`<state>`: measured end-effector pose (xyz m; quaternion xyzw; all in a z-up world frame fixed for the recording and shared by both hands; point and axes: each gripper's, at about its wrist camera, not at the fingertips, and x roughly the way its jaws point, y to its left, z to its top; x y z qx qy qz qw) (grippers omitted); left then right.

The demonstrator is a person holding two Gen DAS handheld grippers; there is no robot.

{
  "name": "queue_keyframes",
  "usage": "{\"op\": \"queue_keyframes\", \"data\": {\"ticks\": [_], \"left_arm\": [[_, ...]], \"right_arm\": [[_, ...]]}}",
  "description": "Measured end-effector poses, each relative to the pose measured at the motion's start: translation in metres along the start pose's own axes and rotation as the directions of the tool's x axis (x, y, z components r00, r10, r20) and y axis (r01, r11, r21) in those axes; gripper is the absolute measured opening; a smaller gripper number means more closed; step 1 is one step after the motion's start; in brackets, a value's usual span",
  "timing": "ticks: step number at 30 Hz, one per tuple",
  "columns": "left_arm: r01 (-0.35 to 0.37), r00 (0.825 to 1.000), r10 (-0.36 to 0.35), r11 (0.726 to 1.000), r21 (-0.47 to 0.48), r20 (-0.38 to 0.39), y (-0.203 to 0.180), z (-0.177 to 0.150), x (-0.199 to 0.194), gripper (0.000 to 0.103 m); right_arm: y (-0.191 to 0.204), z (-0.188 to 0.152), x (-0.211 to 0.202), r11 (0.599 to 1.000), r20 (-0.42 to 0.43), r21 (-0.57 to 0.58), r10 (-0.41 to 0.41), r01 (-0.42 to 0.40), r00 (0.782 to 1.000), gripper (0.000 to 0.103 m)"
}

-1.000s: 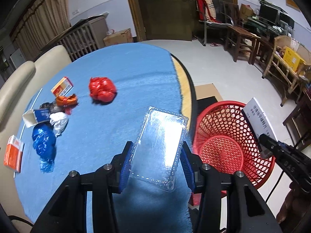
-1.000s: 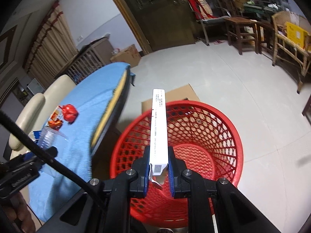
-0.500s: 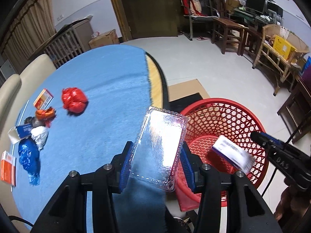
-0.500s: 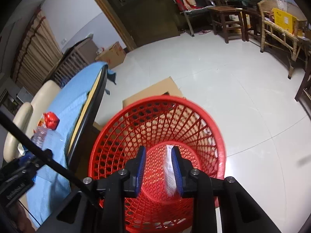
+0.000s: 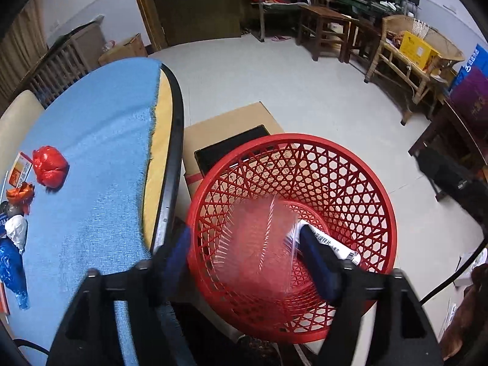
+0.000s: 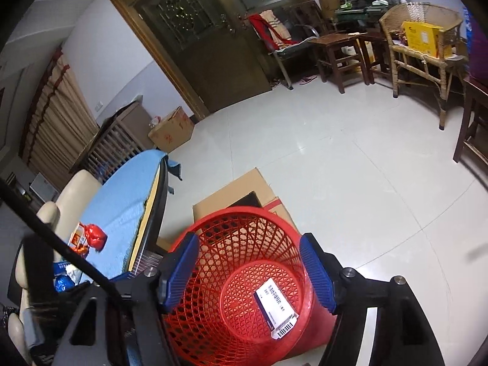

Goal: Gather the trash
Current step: 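Open the right gripper over the basket while the left releases the clear container, then return the left gripper to the table and grasp the blue plastic bag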

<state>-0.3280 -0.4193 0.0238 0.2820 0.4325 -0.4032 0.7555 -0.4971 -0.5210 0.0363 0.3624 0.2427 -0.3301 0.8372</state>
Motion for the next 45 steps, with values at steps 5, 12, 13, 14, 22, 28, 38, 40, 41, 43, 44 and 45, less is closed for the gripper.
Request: {"op": "queue_keyframes", "data": {"ticks": [5, 12, 13, 14, 22, 28, 38, 40, 41, 43, 44, 45], "left_arm": [[0.011, 1.000, -0.010, 0.999, -0.053, 0.015, 0.021, -0.003, -0.011, 0.076], [-0.001, 0.998, 0.012, 0.986, -0.168, 0.064, 0.077, -0.025, -0.039, 0.076], [-0.003, 0.998, 0.016, 0.983, -0.186, 0.069, 0.085, -0.031, -0.042, 0.076], [-0.012, 0.997, 0.028, 0.978, -0.208, 0.070, 0.096, -0.038, -0.046, 0.076], [-0.077, 0.992, 0.109, 0.914, -0.397, 0.058, 0.186, -0.102, -0.063, 0.076], [-0.122, 0.981, 0.185, 0.807, -0.578, 0.052, 0.267, -0.136, -0.072, 0.077], [-0.182, 0.959, 0.281, 0.688, -0.702, 0.027, 0.371, -0.124, -0.047, 0.077], [-0.178, 0.962, 0.274, 0.683, -0.709, 0.023, 0.380, -0.120, -0.039, 0.077], [-0.177, 0.962, 0.271, 0.682, -0.710, 0.020, 0.382, -0.116, -0.033, 0.077], [-0.176, 0.963, 0.268, 0.681, -0.710, 0.018, 0.386, -0.115, -0.029, 0.077], [-0.173, 0.963, 0.268, 0.681, -0.711, 0.022, 0.388, -0.115, -0.027, 0.077], [-0.171, 0.962, 0.271, 0.682, -0.711, 0.029, 0.390, -0.116, -0.026, 0.077]], "right_arm": [[-0.002, 0.004, -0.007, 1.000, 0.021, 0.011, -0.012, 0.012, 1.000, 0.073], [0.012, 0.001, -0.009, 1.000, 0.014, -0.016, -0.015, 0.015, 1.000, 0.073], [0.018, 0.000, -0.009, 1.000, 0.010, -0.028, -0.010, 0.010, 1.000, 0.073], [0.023, -0.002, -0.008, 0.999, 0.002, -0.038, -0.005, 0.005, 1.000, 0.073], [0.089, -0.035, 0.009, 0.983, -0.091, -0.173, 0.049, -0.064, 0.995, 0.073], [0.150, -0.069, 0.020, 0.945, -0.162, -0.299, 0.087, -0.133, 0.983, 0.073], [0.194, -0.097, 0.032, 0.901, -0.222, -0.406, 0.067, -0.155, 0.973, 0.073], [0.200, -0.100, 0.034, 0.896, -0.225, -0.417, 0.059, -0.151, 0.973, 0.073], [0.203, -0.101, 0.034, 0.894, -0.227, -0.424, 0.053, -0.148, 0.972, 0.073], [0.206, -0.101, 0.036, 0.891, -0.231, -0.432, 0.045, -0.144, 0.972, 0.073], [0.208, -0.101, 0.037, 0.888, -0.234, -0.436, 0.042, -0.143, 0.971, 0.073], [0.210, -0.101, 0.039, 0.887, -0.235, -0.439, 0.039, -0.142, 0.971, 0.073]]}}
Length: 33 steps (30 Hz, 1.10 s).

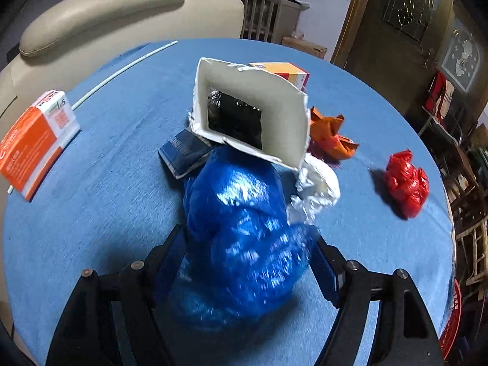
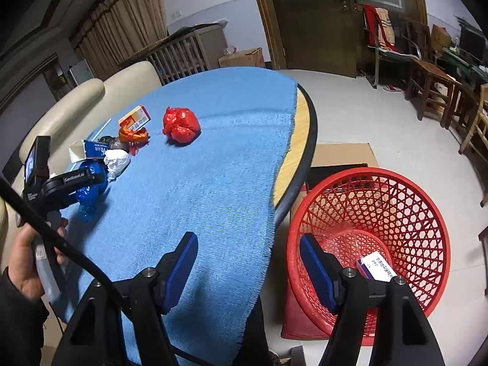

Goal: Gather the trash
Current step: 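Return the left gripper to the table and grasp the blue plastic bag, then grasp the white crumpled bag with the right gripper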

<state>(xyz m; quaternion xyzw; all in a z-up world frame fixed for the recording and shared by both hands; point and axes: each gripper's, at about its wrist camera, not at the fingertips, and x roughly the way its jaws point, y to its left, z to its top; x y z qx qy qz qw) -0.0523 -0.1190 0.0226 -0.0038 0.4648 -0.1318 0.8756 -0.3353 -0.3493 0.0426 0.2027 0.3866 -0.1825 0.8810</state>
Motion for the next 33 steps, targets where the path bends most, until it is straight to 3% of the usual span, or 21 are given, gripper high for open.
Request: {"op": "queue_keyframes", "data": {"ticks": [2, 5, 12, 21, 31, 32, 33], "left_arm": [[-0.004, 1.000, 0.004, 1.000, 0.010, 0.002, 0.003, -0.001, 0.003, 0.055], [-0.006, 1.000, 0.006, 1.000, 0.031, 0.008, 0.008, -0.003, 0.002, 0.053], [-0.026, 1.000, 0.026, 0.998, 0.060, 0.007, 0.036, -0.022, -0.014, 0.051], [-0.038, 0.999, 0.038, 0.999, 0.017, 0.004, 0.079, -0.048, -0.043, 0.051], [-0.027, 1.000, 0.027, 1.000, -0.001, 0.002, 0.094, -0.056, -0.048, 0.051], [-0.025, 1.000, 0.025, 1.000, -0.004, 0.001, 0.092, -0.053, -0.046, 0.051], [-0.023, 1.000, 0.023, 1.000, -0.006, 0.001, 0.092, -0.053, -0.047, 0.051]], "right_arm": [[0.005, 0.002, 0.004, 1.000, -0.009, -0.011, 0.000, 0.000, 1.000, 0.073], [0.015, 0.005, 0.012, 0.999, -0.018, -0.031, 0.005, -0.006, 1.000, 0.073], [0.059, 0.017, 0.044, 0.992, -0.043, -0.105, 0.065, -0.070, 0.997, 0.072], [0.147, 0.066, 0.113, 0.957, -0.102, -0.169, 0.221, -0.236, 0.970, 0.073], [0.202, 0.112, 0.179, 0.944, -0.139, -0.115, 0.293, -0.310, 0.946, 0.072], [0.206, 0.113, 0.184, 0.943, -0.149, -0.118, 0.294, -0.312, 0.944, 0.071], [0.213, 0.113, 0.193, 0.941, -0.177, -0.123, 0.291, -0.314, 0.940, 0.061]]}}
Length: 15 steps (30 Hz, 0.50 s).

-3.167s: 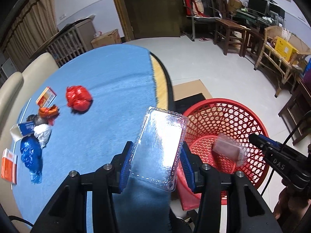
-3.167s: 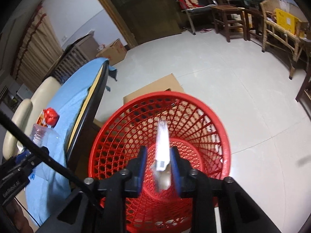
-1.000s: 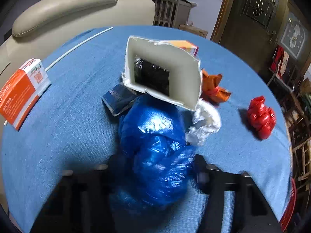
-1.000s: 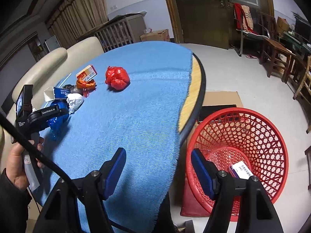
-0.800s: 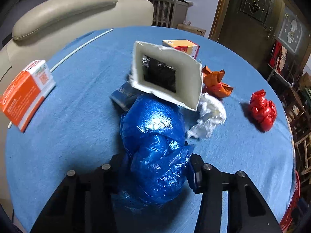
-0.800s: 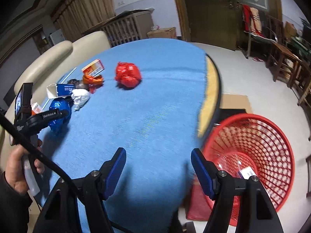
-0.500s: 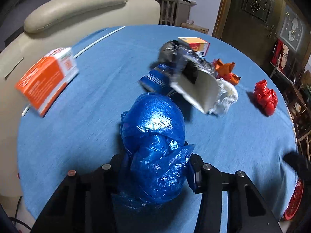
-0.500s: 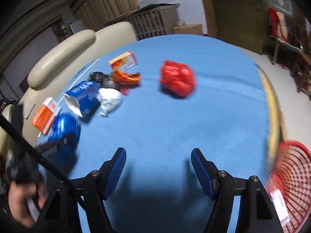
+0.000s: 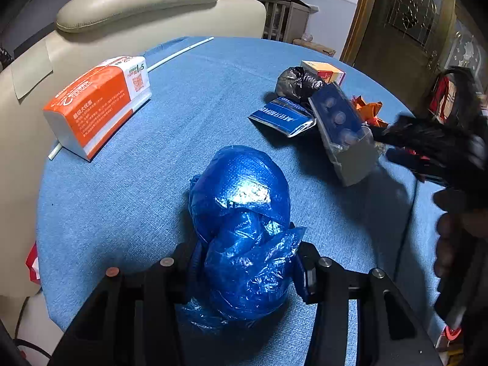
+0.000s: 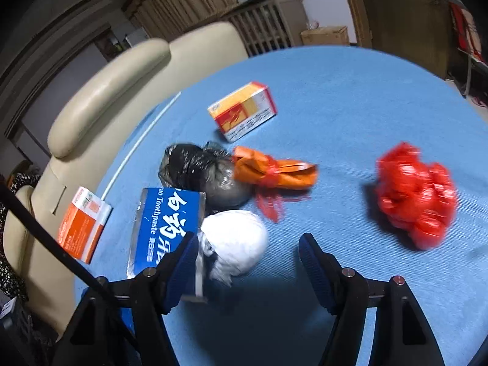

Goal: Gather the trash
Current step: 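Grasp the white crumpled bag with the right gripper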

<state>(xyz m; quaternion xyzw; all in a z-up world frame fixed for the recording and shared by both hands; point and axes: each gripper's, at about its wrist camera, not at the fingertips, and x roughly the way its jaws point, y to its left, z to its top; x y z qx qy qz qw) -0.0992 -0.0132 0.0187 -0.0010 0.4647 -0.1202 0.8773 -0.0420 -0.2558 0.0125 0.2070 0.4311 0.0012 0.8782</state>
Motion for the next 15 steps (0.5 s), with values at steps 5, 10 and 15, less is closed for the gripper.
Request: {"op": "queue_keyframes", "data": {"ticks": [5, 10, 15], "left_arm": [[-0.003, 1.000, 0.003, 1.000, 0.002, -0.002, -0.001, 0.000, -0.001, 0.051], [-0.012, 1.000, 0.012, 1.000, 0.013, 0.006, -0.008, -0.001, -0.007, 0.051], [-0.031, 0.999, 0.030, 0.999, 0.021, 0.013, -0.018, -0.006, -0.020, 0.051]], "right_arm": [[0.011, -0.004, 0.020, 0.999, -0.033, -0.051, -0.020, 0.019, 0.999, 0.036], [0.010, -0.016, 0.002, 0.997, -0.007, -0.070, -0.024, 0.024, 1.000, 0.035], [-0.004, -0.034, -0.032, 0.997, 0.034, -0.067, -0.033, 0.036, 0.999, 0.035]]}}
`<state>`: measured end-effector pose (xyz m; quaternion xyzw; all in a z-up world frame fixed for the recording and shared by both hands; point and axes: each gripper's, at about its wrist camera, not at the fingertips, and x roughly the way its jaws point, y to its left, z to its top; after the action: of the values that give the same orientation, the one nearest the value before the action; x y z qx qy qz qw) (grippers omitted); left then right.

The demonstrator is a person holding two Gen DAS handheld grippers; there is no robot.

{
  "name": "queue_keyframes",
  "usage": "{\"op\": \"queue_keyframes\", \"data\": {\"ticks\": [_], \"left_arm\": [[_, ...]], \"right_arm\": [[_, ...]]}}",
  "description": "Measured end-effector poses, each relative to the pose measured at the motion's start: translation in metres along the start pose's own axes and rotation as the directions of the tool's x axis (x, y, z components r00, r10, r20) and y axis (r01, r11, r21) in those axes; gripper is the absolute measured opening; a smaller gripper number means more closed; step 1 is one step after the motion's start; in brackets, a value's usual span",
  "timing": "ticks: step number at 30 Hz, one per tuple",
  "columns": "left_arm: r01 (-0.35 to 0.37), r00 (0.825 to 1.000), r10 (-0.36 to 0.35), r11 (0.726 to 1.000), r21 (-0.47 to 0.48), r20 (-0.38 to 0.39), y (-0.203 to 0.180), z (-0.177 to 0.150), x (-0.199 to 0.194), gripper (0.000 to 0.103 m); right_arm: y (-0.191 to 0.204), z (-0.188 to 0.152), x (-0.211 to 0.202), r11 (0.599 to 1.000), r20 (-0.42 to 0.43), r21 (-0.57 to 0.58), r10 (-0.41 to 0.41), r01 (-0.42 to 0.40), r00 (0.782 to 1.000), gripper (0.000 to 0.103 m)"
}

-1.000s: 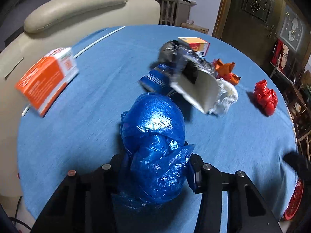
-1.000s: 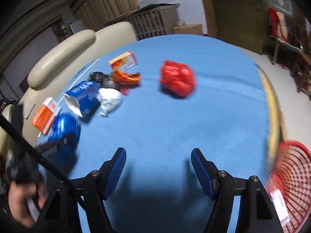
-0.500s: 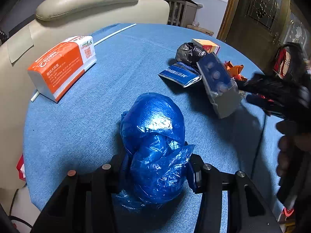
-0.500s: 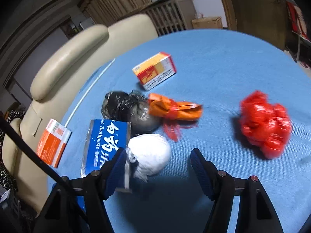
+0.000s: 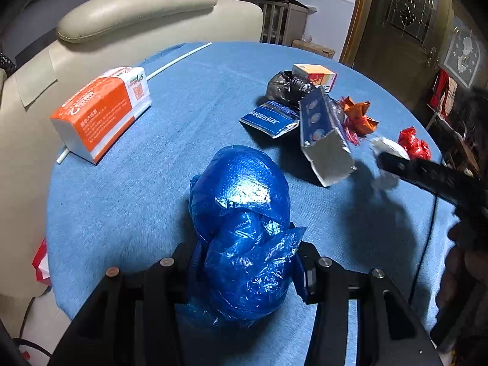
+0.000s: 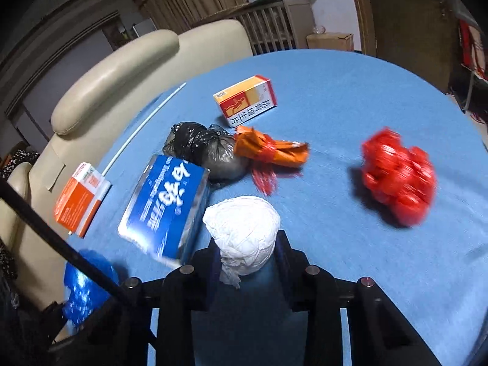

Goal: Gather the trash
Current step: 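Grasp the white crumpled bag with the right gripper, then carry the white bag in the right gripper while the left carries the blue bag toward the basket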

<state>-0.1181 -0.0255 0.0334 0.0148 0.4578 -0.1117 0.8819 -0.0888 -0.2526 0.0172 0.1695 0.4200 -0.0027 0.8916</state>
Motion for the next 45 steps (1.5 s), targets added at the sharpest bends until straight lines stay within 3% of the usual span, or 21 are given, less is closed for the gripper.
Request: {"op": "queue_keyframes", "data": {"ticks": [10, 18, 29, 45], "left_arm": [[-0.019, 0.999, 0.018, 0.999, 0.042, 0.030, -0.030, -0.021, -0.038, 0.051], [-0.013, 0.998, 0.008, 0.996, 0.092, 0.060, -0.057, -0.036, -0.067, 0.051], [-0.022, 0.996, 0.008, 0.988, 0.153, 0.093, -0.082, -0.045, -0.088, 0.051], [-0.034, 0.994, 0.012, 0.977, 0.209, 0.105, -0.107, -0.050, -0.095, 0.051]], "right_arm": [[-0.007, -0.057, -0.092, 0.999, 0.083, 0.014, 0.051, -0.052, 0.995, 0.035], [-0.010, -0.094, -0.148, 0.999, 0.148, 0.025, 0.039, -0.043, 0.988, 0.035], [-0.017, -0.118, -0.188, 0.998, 0.208, 0.036, 0.041, -0.050, 0.977, 0.035], [-0.040, -0.127, -0.206, 0.995, 0.243, 0.089, 0.024, -0.047, 0.970, 0.035]]}}
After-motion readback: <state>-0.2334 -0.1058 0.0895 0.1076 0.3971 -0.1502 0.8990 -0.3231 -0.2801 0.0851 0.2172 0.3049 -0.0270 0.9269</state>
